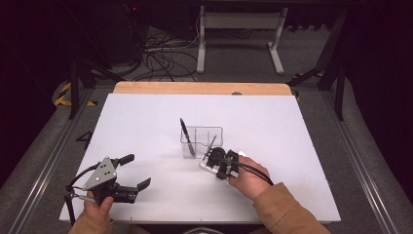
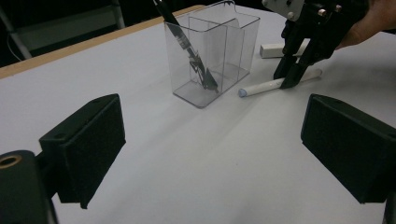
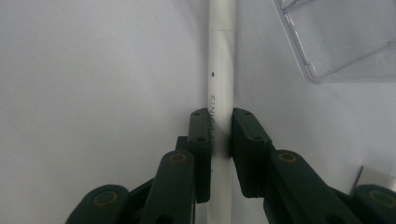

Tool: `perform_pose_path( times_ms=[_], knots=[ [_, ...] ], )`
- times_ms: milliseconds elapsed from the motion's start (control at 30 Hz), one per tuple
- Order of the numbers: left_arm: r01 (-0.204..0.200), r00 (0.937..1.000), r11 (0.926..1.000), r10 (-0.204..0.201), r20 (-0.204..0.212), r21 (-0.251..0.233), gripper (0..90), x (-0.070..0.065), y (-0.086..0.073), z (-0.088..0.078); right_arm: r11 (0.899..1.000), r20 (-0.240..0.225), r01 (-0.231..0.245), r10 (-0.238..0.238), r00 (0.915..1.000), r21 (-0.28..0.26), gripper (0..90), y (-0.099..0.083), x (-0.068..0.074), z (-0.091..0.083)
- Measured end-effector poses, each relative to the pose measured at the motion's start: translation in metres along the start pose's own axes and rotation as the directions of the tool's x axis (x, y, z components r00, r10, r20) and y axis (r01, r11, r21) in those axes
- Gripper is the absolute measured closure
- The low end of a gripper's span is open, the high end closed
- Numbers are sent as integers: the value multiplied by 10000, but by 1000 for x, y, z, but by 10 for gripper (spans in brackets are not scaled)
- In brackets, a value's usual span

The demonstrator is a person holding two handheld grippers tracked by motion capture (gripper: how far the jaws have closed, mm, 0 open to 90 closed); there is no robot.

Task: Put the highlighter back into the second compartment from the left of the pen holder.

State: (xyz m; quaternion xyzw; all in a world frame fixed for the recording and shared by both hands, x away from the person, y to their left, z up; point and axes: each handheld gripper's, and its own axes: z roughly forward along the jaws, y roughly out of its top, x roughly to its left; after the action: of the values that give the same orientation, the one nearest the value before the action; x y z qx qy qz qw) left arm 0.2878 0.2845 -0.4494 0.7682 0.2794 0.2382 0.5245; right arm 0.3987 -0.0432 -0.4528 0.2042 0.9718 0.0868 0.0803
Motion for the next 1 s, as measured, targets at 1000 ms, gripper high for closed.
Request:
perform_pose_path(
  times_ms=[1000],
  knots=[
    [84, 10000, 9999, -85, -30, -87, 70, 1, 0, 0, 9823, 320, 705, -660, 9973, -1735, 785, -3, 12, -47]
  ],
)
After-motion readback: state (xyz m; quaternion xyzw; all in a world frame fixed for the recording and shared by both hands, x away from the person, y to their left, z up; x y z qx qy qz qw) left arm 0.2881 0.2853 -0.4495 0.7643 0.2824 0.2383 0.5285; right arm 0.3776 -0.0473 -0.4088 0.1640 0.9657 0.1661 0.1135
